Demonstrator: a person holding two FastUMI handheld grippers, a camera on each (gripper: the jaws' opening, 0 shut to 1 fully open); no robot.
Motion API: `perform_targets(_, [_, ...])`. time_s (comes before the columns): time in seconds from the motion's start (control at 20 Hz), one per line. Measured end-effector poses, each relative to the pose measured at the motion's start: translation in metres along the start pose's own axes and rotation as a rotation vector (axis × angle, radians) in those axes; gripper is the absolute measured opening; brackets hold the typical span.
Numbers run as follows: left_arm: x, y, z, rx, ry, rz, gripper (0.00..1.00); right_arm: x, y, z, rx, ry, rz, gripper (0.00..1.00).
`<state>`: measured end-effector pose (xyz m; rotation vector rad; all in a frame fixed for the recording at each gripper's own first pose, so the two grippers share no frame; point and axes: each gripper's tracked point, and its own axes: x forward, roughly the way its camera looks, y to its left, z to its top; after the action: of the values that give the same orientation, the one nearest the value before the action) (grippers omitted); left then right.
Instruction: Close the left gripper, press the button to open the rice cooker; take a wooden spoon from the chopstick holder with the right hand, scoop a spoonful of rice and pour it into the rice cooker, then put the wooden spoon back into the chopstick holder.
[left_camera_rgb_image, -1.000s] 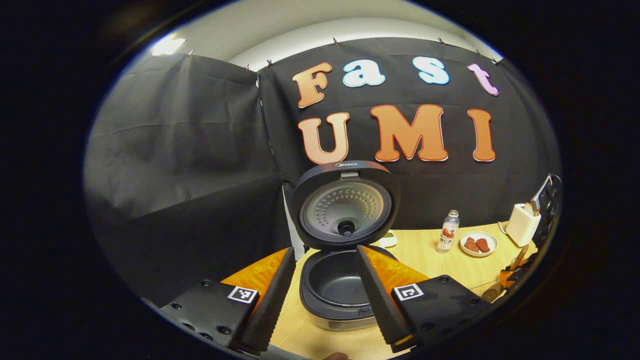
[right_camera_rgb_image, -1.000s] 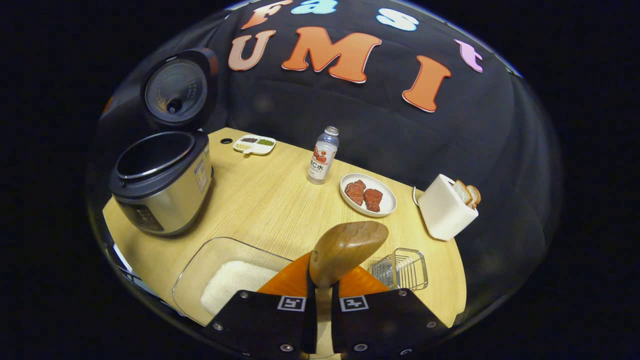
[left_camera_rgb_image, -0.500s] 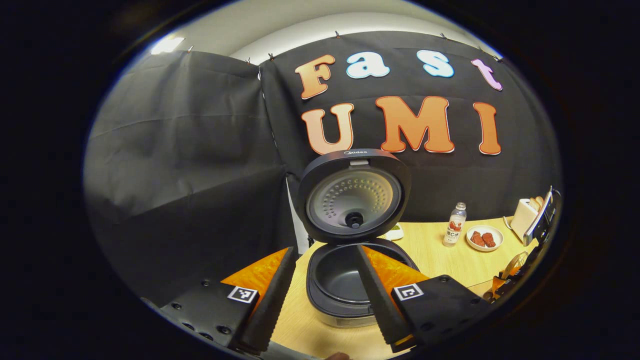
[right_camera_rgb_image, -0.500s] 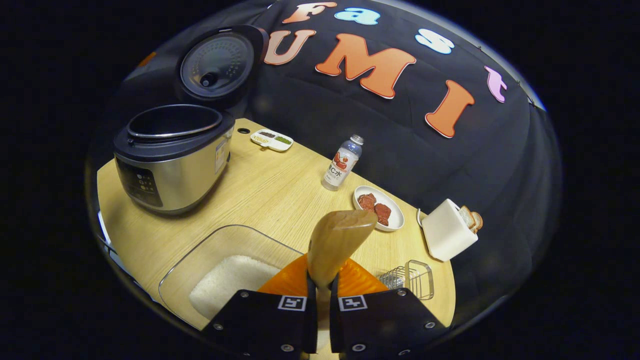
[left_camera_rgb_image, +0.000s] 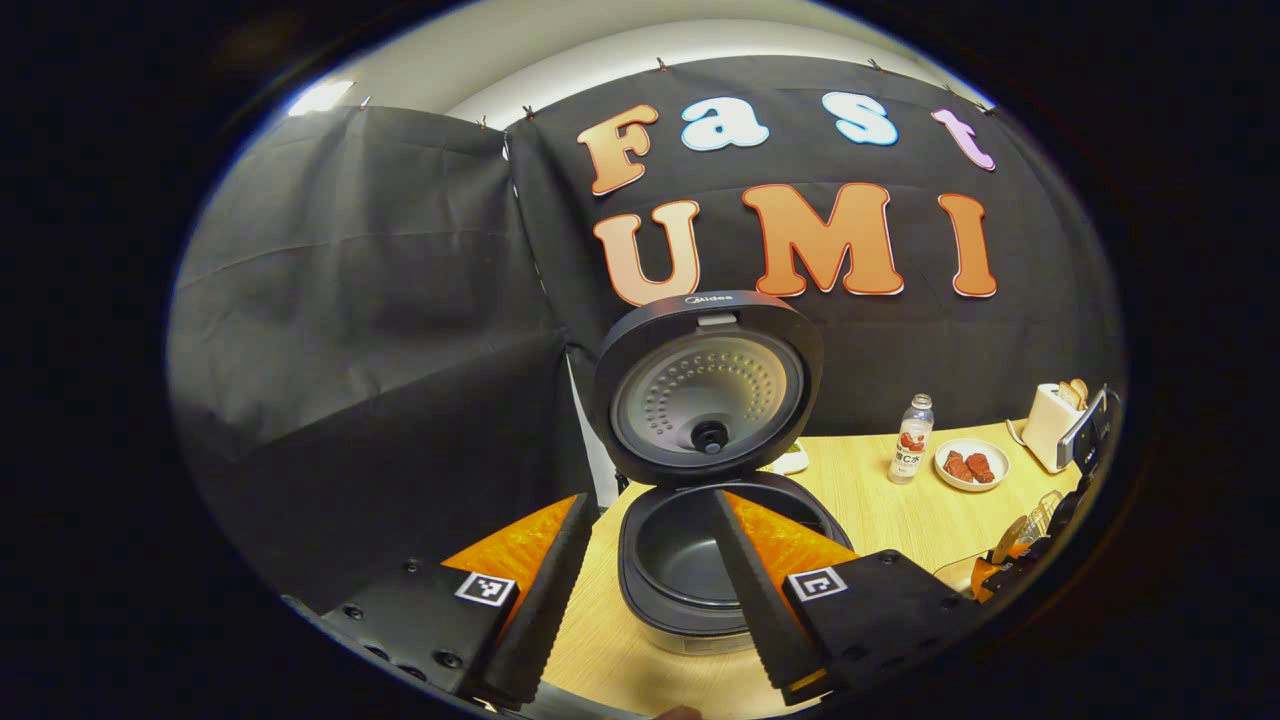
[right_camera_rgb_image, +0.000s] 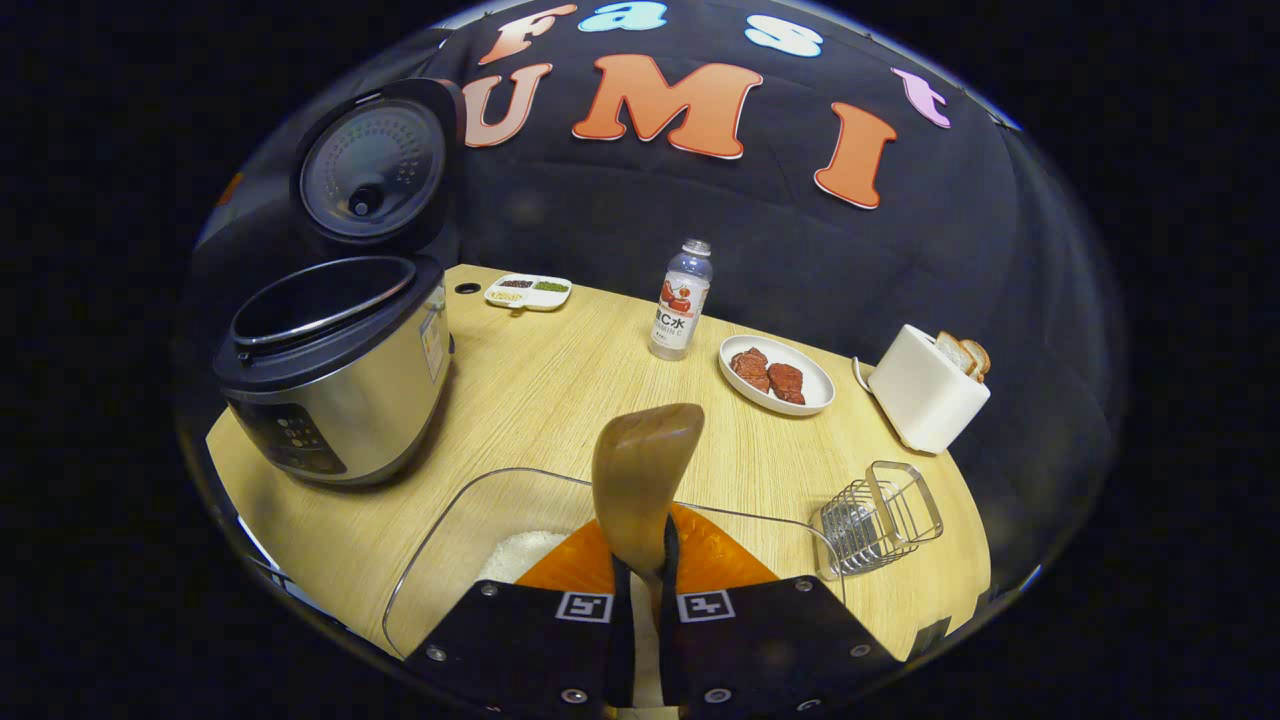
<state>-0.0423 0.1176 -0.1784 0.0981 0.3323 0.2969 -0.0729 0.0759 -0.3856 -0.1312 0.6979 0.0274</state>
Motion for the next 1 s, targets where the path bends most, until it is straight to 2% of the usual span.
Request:
perform_targets(0.3, [0.0021, -0.0078, -0.0014, 0.027, 0.012, -0.05, 0.84, -0.0017, -0.0043, 0.0025, 0.233, 0.026, -0.007, 0.09])
perform_targets(0.6, [0.0027, -0.0068, 0.0003, 0.033, 0.009, -0.076, 0.84, -0.0041, -0.0045, 0.0019, 0.405, 0.051, 0.01, 0.09])
perform_targets(1.0, [0.0011, -0.0082, 0.0017, 0.034, 0.006, -0.094, 0.84, -0.005, -0.0013, 0.0029, 0.544, 0.075, 0.065, 0.09])
